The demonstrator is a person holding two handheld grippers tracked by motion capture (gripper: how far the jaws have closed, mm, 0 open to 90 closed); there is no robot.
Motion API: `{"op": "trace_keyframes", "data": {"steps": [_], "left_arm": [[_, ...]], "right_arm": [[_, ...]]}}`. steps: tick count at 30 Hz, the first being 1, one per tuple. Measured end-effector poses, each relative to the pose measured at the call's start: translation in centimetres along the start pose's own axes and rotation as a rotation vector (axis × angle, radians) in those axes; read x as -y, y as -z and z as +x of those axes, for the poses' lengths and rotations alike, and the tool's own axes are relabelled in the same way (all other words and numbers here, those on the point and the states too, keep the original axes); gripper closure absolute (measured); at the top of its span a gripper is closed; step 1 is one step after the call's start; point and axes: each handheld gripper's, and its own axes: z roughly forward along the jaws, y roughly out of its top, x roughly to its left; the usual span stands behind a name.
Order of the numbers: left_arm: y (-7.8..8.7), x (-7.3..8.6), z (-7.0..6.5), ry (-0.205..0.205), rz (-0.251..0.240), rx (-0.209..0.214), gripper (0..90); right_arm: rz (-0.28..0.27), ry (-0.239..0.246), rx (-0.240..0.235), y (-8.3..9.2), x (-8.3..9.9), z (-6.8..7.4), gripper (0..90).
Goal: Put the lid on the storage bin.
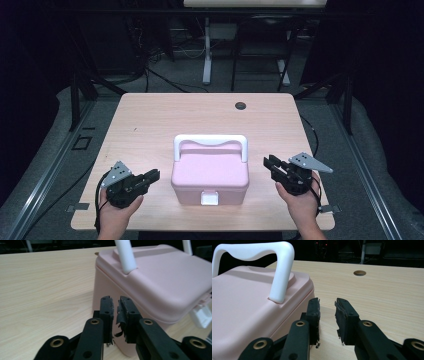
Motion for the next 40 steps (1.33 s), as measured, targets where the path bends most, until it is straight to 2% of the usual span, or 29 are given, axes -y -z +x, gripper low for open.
{"op": "trace_keyframes", "data": {"steps": [3,11,15,19,23,36,40], "left_arm": [[-0.4,0.2,0.2,-0.007,0.008,-0.01,79.3],[-0.9,0.8,1.1,0.018,0.01,-0.037,71.3],[-1.2,1.2,1.6,0.011,0.037,-0.059,66.1],[-1.5,1.5,2.1,0.03,0.034,-0.077,61.7],[-1.7,1.8,2.6,0.054,0.042,-0.069,58.6],[-2.7,2.5,3.5,0.068,0.065,-0.088,52.7],[-2.8,2.4,3.7,0.072,0.055,-0.089,52.1]], "right_arm": [[-0.001,0.001,0.002,0.0,0.1,-0.1,72.3],[0.005,0.011,0.016,-0.2,0.3,-0.2,70.1],[0.014,0.014,0.021,-0.4,0.6,-0.1,69.6],[0.011,0.022,0.029,-0.5,0.7,-0.2,69.4],[0.019,0.019,0.037,-0.7,1.0,-0.4,69.5],[0.041,0.01,0.062,-1.1,2.0,-1.1,68.8],[0.048,0.001,0.065,-1.3,2.3,-1.3,67.4]]}}
